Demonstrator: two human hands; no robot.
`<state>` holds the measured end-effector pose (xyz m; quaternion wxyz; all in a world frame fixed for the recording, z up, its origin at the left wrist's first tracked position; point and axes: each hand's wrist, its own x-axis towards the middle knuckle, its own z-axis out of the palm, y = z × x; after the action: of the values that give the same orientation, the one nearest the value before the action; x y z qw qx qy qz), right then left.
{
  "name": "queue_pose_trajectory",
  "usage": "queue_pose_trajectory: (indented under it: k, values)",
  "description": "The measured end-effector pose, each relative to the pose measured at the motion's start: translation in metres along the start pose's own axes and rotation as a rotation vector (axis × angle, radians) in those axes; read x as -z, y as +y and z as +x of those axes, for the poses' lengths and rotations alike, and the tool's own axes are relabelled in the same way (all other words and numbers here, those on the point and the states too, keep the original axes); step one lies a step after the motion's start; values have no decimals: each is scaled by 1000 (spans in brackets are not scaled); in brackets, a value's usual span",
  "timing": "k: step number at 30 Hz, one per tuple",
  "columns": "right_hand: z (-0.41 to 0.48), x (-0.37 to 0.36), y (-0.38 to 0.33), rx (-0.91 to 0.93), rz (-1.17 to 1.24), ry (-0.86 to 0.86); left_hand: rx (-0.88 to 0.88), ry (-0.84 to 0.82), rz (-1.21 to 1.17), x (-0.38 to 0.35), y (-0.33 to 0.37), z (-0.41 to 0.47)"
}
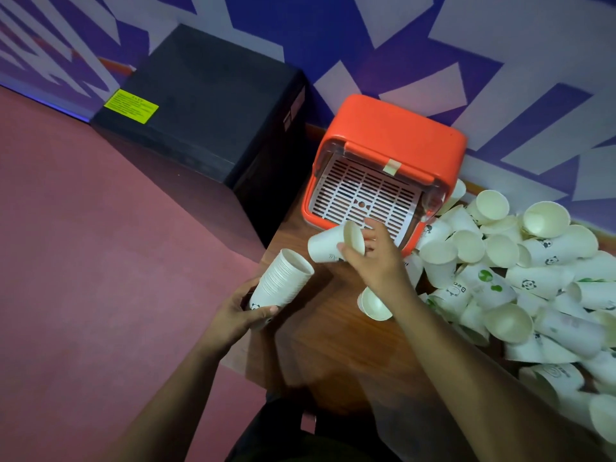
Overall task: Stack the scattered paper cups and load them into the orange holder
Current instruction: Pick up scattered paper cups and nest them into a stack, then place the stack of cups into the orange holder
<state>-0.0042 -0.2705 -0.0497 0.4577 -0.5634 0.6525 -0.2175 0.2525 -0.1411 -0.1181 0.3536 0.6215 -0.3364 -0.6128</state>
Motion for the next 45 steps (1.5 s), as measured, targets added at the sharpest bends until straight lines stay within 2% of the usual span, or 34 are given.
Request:
queue_pose_trajectory:
  k: [4,12,15,19,24,32,38,45]
  values:
    - [-7,18,-13,23,188,-124,-36,-45,20,-5,13,9]
    - [-9,20,-22,43,211,-304,-148,-187,64,-25,45,30]
    - [-9,15,-22,42,277,-275,-186,-188,41,-29,56,40]
    - [-5,17,-20,12,516,-286,-260,-181,18,-36,72,63]
    - [2,13,-12,49,451,-223,-307,-198,7,-48,92,97]
    - [38,13,-13,179,328,-41,-478,-125,364,-52,108,148]
    - [68,5,3,173,280,-5,-403,-204,335,-60,107,174]
    - [102,-4,18,79,307,-2,-333,-149,348,-72,107,201]
